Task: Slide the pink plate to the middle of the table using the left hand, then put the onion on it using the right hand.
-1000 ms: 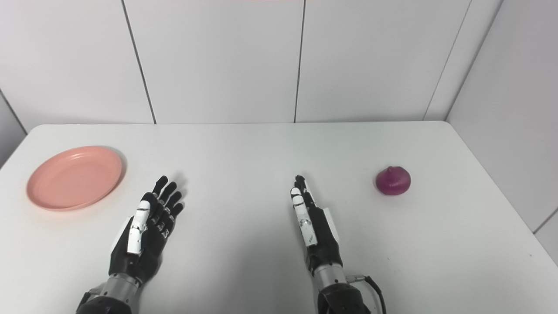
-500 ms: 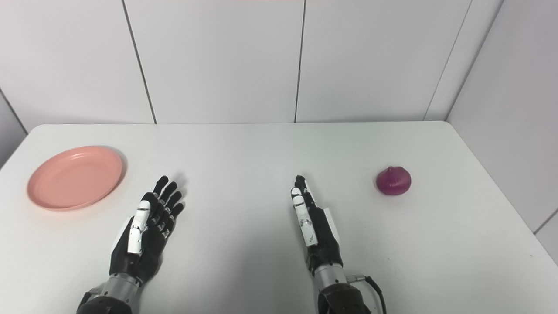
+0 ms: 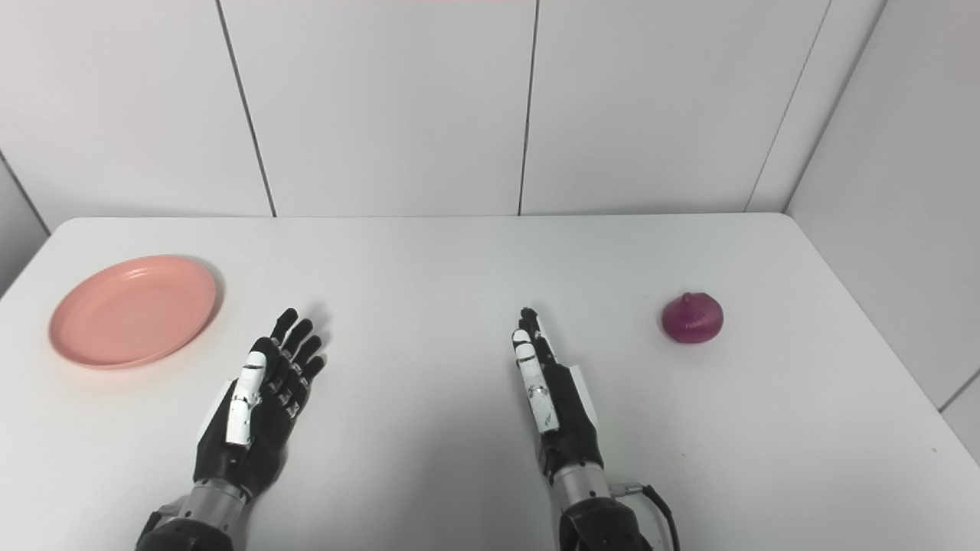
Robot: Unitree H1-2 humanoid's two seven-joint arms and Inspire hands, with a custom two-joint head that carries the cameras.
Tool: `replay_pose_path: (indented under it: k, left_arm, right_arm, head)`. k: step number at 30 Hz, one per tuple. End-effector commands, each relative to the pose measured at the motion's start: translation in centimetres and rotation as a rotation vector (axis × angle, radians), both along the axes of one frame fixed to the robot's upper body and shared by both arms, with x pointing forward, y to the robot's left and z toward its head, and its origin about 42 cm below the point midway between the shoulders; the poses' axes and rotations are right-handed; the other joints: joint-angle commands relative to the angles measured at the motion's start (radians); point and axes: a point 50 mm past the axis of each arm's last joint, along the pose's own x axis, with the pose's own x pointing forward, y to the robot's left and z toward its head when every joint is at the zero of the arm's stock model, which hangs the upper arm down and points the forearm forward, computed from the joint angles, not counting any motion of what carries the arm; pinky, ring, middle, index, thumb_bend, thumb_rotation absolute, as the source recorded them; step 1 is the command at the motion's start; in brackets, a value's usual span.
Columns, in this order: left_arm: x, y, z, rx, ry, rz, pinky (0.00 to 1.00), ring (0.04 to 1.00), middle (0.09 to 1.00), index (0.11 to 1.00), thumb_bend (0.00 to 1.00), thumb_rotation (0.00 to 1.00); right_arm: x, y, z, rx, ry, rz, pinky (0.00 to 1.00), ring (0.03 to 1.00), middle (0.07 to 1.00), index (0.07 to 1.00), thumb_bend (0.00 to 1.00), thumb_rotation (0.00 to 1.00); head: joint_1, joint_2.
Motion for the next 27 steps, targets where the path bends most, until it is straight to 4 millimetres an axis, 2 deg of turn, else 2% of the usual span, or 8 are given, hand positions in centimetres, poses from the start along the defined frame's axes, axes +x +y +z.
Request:
replay_pose_path:
  k: [1, 27]
  left_arm:
    - [-0.13, 0.32, 0.54, 0.018, -0.030, -0.011, 1.00, 0.995, 1.000, 0.993, 0.43, 1.00]
    - [-0.23, 0.09, 0.69, 0.021, -0.031, -0.012, 1.00, 0.995, 1.000, 0.992, 0.43, 1.00]
  right_arm:
    - [0.49, 0.13, 1.59, 0.010, -0.089, 0.010, 1.00, 0.997, 0.993, 0.986, 0.24, 1.00]
    - [0.49, 0.08, 1.74, 0.009, -0.087, 0.008, 1.00, 0.996, 0.992, 0.986, 0.24, 1.00]
  head:
    - [0.001, 0.000]
    - [0.012, -0.003]
